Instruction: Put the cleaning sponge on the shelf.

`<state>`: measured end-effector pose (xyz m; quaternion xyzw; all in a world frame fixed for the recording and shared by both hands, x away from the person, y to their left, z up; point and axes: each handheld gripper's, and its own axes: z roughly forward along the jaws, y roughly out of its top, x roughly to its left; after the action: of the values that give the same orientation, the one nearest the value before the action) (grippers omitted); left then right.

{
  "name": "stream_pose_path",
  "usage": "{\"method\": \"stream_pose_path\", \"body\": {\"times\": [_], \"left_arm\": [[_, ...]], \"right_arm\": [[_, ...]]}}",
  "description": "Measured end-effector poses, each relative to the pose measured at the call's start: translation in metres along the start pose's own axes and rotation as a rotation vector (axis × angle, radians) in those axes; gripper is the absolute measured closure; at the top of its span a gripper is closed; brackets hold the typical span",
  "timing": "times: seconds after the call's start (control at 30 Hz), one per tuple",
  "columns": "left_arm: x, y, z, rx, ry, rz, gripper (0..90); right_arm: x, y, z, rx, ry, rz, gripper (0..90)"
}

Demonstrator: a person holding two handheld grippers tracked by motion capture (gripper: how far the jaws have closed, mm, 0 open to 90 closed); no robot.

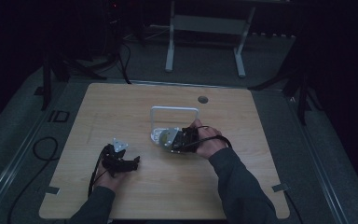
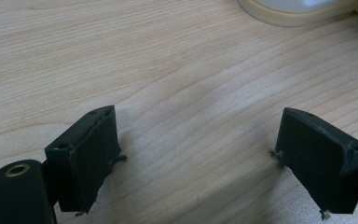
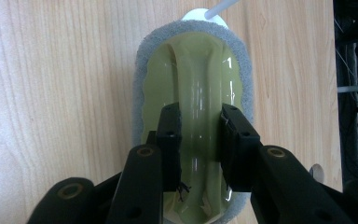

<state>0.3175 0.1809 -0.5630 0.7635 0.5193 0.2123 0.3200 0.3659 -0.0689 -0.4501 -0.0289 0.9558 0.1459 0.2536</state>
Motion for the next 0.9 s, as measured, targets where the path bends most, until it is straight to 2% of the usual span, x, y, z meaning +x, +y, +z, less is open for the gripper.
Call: {"method": "stream_pose_path", "body": {"times": [0.13, 0.17, 0.27, 0.4, 0.9], "left_arm": [[0.000, 0.000, 0.000, 0.000, 0.000, 0.000, 13.2], [0.000, 0.000, 0.000, -0.001, 0.000, 0.000, 13.2], [0.000, 0.000, 0.000, 0.000, 0.000, 0.000, 13.2], [0.000, 0.000, 0.000, 0.000, 0.000, 0.000, 13.2], [0.000, 0.000, 0.000, -0.001, 0.001, 0.000, 13.1]], "right_arm": [[-0.001, 0.003, 0.001, 0.003, -0.013, -0.009, 71.4], [-0.004, 0.006, 0.001, 0.000, -0.013, -0.025, 71.5], [-0.006, 0.009, 0.002, -0.010, -0.005, -0.024, 71.5], [-0.005, 0.009, 0.008, 0.002, -0.011, -0.033, 71.4], [-0.007, 0.008, 0.014, -0.009, -0.029, -0.025, 71.4]]}}
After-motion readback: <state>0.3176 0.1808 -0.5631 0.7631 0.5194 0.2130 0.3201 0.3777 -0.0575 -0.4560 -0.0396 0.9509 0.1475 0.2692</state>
